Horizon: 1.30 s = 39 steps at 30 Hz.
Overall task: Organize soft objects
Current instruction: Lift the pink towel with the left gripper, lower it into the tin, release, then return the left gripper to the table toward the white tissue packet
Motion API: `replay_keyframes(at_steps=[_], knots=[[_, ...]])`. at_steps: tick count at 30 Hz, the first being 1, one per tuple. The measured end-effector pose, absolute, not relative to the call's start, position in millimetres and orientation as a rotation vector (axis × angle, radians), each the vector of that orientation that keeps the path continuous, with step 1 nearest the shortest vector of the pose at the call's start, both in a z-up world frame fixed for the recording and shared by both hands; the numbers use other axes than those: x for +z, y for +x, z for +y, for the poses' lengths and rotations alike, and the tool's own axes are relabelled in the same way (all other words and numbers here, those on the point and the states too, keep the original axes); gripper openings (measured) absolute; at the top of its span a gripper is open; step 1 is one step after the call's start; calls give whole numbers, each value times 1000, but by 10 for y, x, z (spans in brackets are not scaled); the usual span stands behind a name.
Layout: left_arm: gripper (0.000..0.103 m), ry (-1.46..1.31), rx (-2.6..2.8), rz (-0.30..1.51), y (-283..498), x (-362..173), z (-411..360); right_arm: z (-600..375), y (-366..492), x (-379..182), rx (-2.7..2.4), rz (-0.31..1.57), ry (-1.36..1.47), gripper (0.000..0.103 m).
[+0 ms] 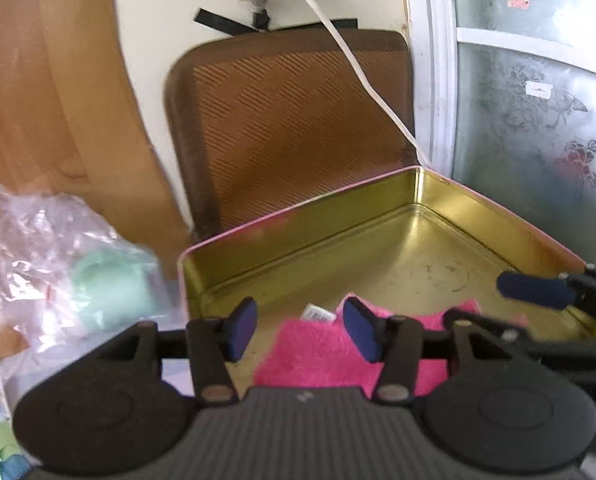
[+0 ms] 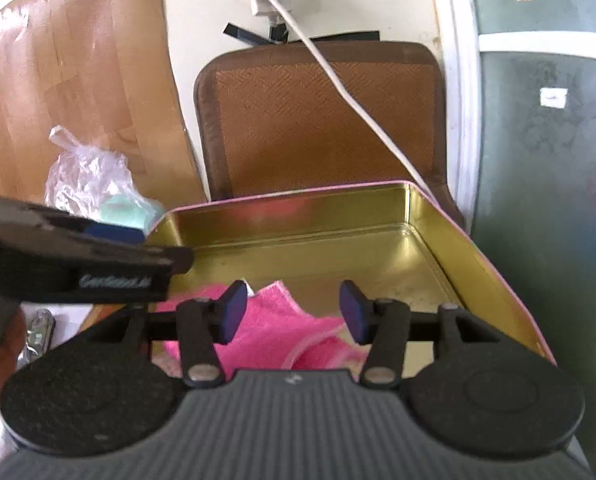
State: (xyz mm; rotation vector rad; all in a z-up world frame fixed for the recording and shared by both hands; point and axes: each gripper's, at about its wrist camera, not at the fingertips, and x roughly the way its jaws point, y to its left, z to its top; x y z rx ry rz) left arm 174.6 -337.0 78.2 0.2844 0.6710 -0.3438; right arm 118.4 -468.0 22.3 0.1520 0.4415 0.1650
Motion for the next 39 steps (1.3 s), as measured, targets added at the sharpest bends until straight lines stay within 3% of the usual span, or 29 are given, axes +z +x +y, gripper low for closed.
replay_keyframes(at_steps=[16,29,33,39], knots=[[54,253,-291,537,1136,1072,-2033,-3567,862,788,326,383,63,54],[54,92,153,644,763,406,765,-1259,1195,626,727,626,46,54],[55,20,277,679,764,148,1325,-507,1637,487,710,722,37,72],[56,-173,214,619,619,133,1589,-79,2404,313,522,800,21,73]])
